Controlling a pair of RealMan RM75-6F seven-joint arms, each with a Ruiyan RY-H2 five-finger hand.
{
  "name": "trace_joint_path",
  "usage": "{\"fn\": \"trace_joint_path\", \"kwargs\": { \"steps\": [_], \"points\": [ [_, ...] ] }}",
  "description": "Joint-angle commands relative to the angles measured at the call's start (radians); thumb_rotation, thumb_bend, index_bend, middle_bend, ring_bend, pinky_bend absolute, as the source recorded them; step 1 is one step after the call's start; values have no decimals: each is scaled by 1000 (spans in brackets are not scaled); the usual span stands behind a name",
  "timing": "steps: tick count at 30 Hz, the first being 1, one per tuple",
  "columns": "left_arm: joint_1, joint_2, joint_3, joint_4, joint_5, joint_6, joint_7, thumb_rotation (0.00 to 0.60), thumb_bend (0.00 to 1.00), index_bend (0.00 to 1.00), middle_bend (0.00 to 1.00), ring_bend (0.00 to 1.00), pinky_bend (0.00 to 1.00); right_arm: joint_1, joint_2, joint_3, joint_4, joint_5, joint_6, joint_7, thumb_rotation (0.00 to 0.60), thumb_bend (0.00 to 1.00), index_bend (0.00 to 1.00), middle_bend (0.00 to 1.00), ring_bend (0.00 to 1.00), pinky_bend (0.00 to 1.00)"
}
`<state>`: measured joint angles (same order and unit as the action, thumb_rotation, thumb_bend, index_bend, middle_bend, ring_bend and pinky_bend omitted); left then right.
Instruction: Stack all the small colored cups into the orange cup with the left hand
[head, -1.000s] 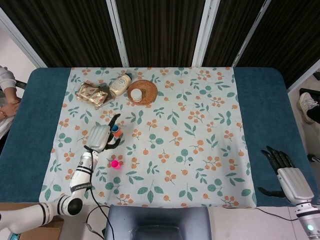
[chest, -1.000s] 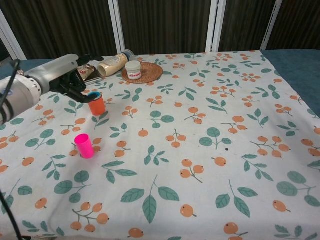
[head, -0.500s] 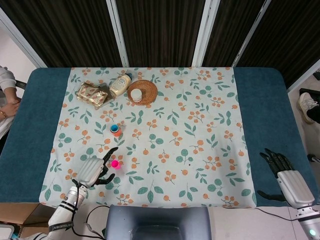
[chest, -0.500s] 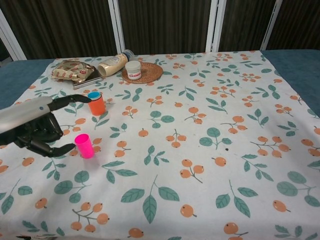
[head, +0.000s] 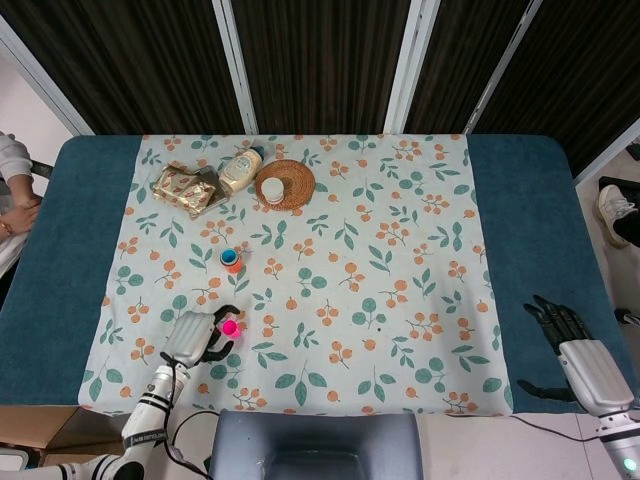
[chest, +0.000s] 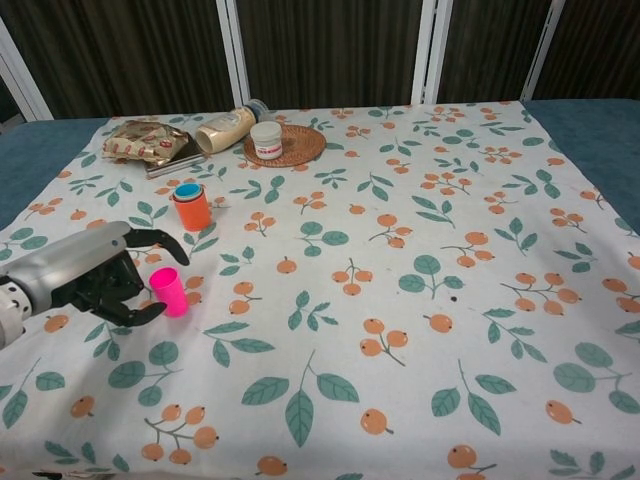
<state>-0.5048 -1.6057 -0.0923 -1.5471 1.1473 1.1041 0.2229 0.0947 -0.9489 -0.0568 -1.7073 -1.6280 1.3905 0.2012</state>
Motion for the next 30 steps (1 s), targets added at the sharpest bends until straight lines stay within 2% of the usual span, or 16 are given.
{"fn": "trace_joint_path", "kwargs": {
  "steps": [1,10,21,24,30],
  "points": [
    [1,-4,-4,8,2,-2,-7,600,350,360,1000,1000,1000,-1,-1,0,-1,0,1,-3,600,205,0,0,0,0],
    [0,-23,-17,35,4,-7,-20,600,351,431,1000,1000,1000,-2,-1,0,-2,2,4,-6,600,205,0,0,0,0],
    [-5,-27,-40,44,2,-9,-25,600,377,587,1000,1000,1000,-2,0,0,-2,2,3,-4,600,205,0,0,0,0],
    [-20,-13,-86,27,5,11,-28,600,387,606,1000,1000,1000,-2,1,1,-2,5,5,0,600,205,0,0,0,0],
    [-98,-6,-251,31,-63,21,-16,600,404,620,1000,1000,1000,-2,3,5,-1,11,5,6,600,205,0,0,0,0]
  ]
}}
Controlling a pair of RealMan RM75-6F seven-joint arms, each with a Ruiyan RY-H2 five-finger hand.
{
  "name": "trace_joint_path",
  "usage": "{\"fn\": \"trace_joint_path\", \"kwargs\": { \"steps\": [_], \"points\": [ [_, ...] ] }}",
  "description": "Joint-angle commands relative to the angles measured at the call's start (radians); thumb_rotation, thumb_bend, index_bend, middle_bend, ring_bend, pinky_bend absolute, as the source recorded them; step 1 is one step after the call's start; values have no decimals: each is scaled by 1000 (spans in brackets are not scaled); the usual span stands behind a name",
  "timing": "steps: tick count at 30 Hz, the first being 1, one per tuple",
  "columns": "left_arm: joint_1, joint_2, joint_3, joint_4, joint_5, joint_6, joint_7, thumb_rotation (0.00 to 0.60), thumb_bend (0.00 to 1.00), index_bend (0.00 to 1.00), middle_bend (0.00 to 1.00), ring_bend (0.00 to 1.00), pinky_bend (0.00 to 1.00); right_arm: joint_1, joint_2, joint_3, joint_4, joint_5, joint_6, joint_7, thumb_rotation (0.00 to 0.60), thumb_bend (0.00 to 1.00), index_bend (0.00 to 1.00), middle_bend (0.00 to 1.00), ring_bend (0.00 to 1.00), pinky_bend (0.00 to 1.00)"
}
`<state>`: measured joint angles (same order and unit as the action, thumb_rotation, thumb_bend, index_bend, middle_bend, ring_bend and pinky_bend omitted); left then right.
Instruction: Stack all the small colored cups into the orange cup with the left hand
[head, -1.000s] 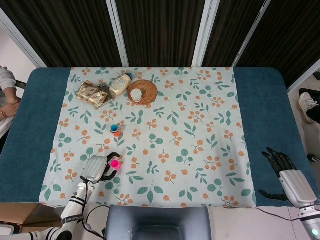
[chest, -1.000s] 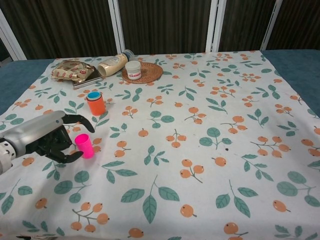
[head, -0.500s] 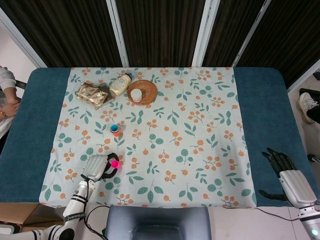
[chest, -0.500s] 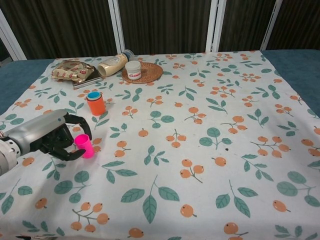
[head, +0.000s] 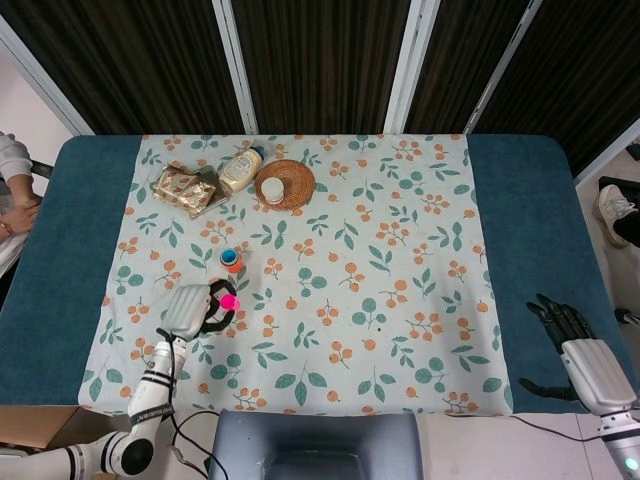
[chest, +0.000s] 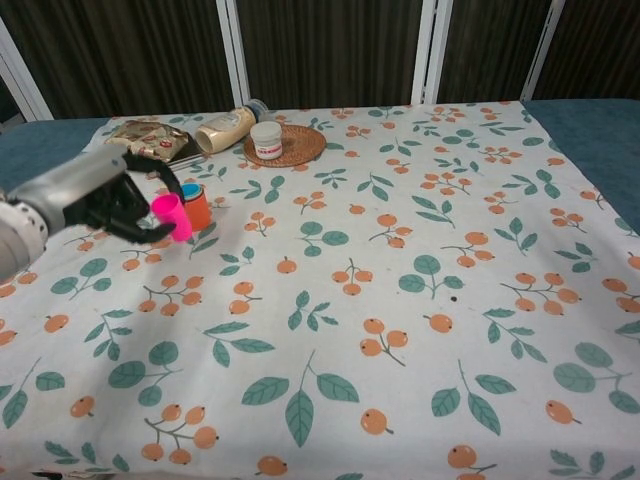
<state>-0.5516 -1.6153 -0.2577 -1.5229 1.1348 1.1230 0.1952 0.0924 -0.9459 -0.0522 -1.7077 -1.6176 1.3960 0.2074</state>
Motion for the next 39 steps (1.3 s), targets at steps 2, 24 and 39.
{"fn": "trace_joint_path", "kwargs": {
  "steps": [2,24,39],
  "points": [
    [-92,-14,-136,44,-93,-7,33,600,405,621,1000,1000,1000,1,-2,0,0,2,-4,-2,600,204,0,0,0,0],
    [-210,-175,-139,421,-187,-85,21,600,415,622,1000,1000,1000,10,-7,14,-1,39,-30,-22,600,205,0,0,0,0],
    [-199,-174,-113,429,-195,-132,-5,600,376,0,1000,1000,1000,10,-6,15,0,40,-29,-18,600,205,0,0,0,0]
  ]
}}
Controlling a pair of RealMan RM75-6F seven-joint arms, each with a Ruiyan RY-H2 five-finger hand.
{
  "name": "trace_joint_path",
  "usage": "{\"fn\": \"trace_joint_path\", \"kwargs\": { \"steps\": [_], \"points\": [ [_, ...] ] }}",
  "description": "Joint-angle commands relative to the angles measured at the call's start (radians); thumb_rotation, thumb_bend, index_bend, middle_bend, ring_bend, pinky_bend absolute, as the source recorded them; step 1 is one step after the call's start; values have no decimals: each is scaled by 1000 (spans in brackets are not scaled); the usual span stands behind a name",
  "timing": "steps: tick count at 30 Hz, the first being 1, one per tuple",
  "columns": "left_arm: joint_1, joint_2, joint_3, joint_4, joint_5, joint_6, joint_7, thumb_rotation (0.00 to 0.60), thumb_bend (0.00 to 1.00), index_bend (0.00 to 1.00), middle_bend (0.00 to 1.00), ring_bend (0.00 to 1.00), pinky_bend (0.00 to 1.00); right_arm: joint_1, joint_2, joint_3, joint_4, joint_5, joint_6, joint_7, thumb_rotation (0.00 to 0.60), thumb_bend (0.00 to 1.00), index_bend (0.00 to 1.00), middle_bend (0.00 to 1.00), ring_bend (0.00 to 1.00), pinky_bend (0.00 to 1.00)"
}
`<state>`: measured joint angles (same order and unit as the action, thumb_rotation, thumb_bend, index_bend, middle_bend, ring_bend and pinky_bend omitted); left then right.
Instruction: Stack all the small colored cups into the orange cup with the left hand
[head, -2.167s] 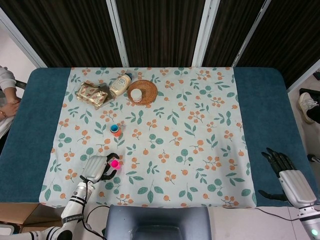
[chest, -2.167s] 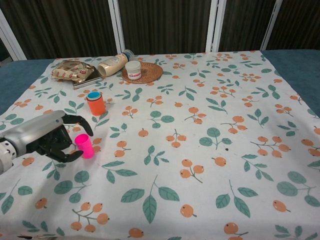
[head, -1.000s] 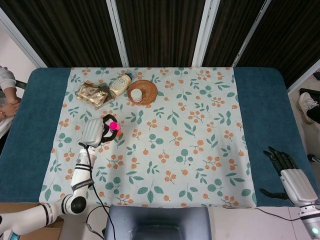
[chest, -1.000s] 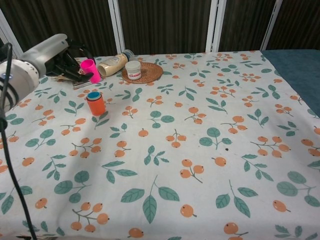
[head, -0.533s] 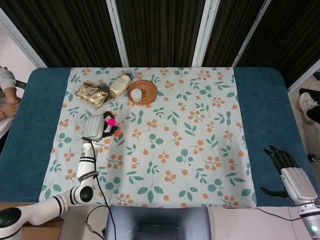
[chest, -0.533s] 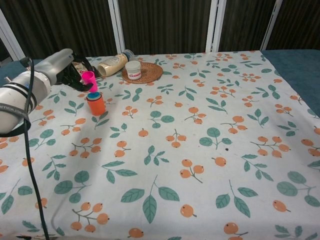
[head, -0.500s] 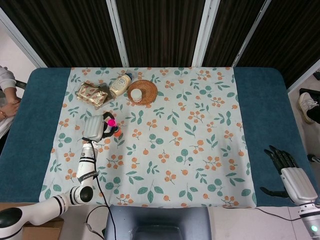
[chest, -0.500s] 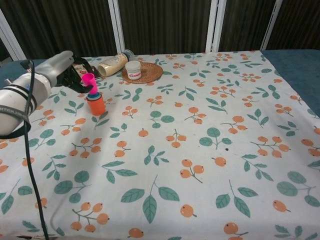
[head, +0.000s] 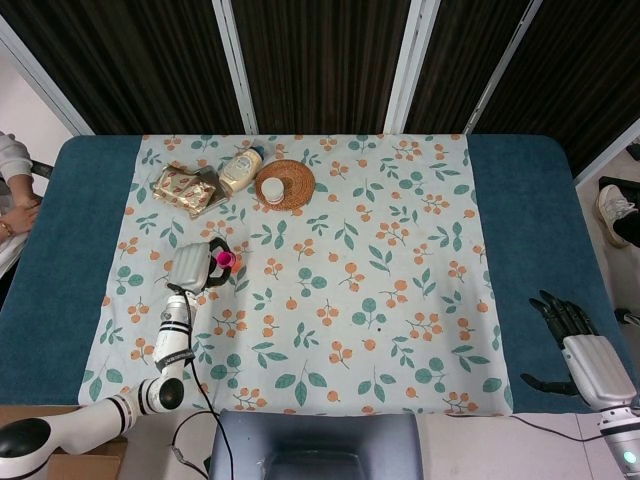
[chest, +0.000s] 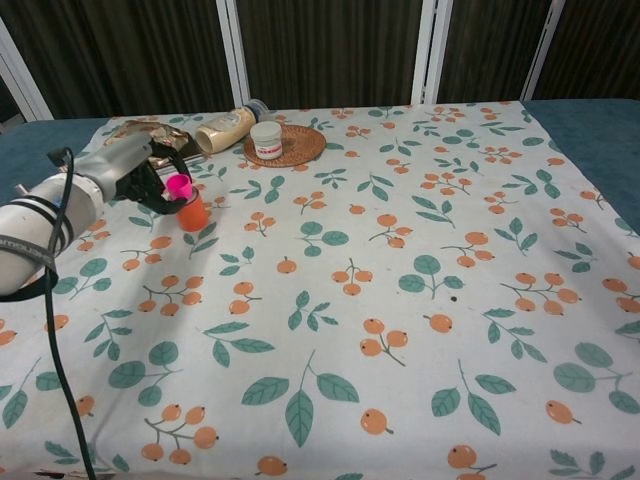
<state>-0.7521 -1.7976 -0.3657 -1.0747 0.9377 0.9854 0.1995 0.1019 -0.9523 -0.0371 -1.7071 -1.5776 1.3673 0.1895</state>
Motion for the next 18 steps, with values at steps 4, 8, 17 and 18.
{"fn": "trace_joint_path", "kwargs": {
  "steps": [4,8,17,18],
  "points": [
    [21,51,-3,-99,52,43,-46,600,368,0,1000,1000,1000,-1,0,-1,0,-4,1,-1,600,205,0,0,0,0],
    [91,172,50,-290,158,109,-85,600,360,0,995,1000,1000,0,0,-3,-1,-6,0,-2,600,205,0,0,0,0],
    [468,657,560,-562,777,400,-313,600,384,0,1,1,143,-2,-6,-10,-18,6,-18,-59,600,205,0,0,0,0],
    [512,646,574,-516,808,472,-312,600,386,0,0,0,82,-2,-8,-10,-21,6,-20,-66,600,205,0,0,0,0]
  ]
}}
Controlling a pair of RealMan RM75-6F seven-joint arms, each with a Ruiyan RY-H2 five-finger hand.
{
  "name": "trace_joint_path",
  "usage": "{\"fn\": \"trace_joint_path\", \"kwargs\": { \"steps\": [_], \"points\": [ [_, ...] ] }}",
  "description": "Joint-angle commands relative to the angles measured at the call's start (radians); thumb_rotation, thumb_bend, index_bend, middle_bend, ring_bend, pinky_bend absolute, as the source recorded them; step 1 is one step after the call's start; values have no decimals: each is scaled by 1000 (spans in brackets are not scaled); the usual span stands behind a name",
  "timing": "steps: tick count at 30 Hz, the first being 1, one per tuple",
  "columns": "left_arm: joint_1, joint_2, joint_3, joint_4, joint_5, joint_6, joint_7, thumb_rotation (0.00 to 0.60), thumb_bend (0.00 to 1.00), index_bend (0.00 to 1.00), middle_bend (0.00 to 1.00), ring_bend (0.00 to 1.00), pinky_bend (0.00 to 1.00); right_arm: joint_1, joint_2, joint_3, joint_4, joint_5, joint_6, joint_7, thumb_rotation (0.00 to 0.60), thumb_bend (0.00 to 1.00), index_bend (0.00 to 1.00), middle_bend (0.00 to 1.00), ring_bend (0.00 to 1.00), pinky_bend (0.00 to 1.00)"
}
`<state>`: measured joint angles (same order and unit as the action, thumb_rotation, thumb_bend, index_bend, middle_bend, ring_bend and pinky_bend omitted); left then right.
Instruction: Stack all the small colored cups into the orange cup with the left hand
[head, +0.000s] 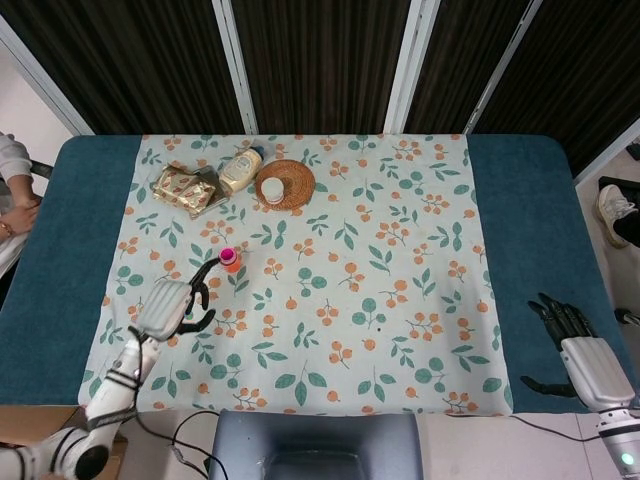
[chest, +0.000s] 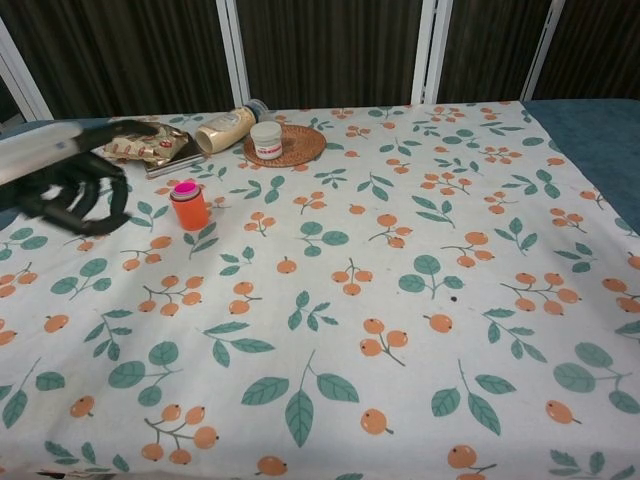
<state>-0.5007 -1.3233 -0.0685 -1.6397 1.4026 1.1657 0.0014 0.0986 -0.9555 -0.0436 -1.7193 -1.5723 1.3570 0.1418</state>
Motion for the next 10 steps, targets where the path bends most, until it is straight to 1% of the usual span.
{"fn": "trace_joint_path", "kwargs": {
  "steps": [1,2,3,5,7,10],
  "points": [
    [300,153,282,94,358,358,-124,600,386,0,0,0,59,2,-7,-5,-11,-1,-10,-27,600,205,0,0,0,0],
    [336,136,284,134,363,406,-116,600,385,0,0,0,52,1,-10,-6,-15,-5,-9,-38,600,205,0,0,0,0],
    [348,137,285,154,379,429,-96,600,384,0,0,0,46,1,-14,-8,-16,-8,-8,-47,600,204,0,0,0,0],
    [370,119,258,174,379,489,-99,600,382,0,0,0,37,1,-18,-13,-22,-16,-10,-61,600,204,0,0,0,0],
    [379,113,243,188,362,492,-93,600,383,0,0,0,35,-1,-22,-17,-24,-26,-7,-71,600,205,0,0,0,0],
    [378,121,240,186,346,467,-112,600,383,0,0,0,35,-4,-24,-19,-25,-32,-2,-78,600,205,0,0,0,0]
  ]
}}
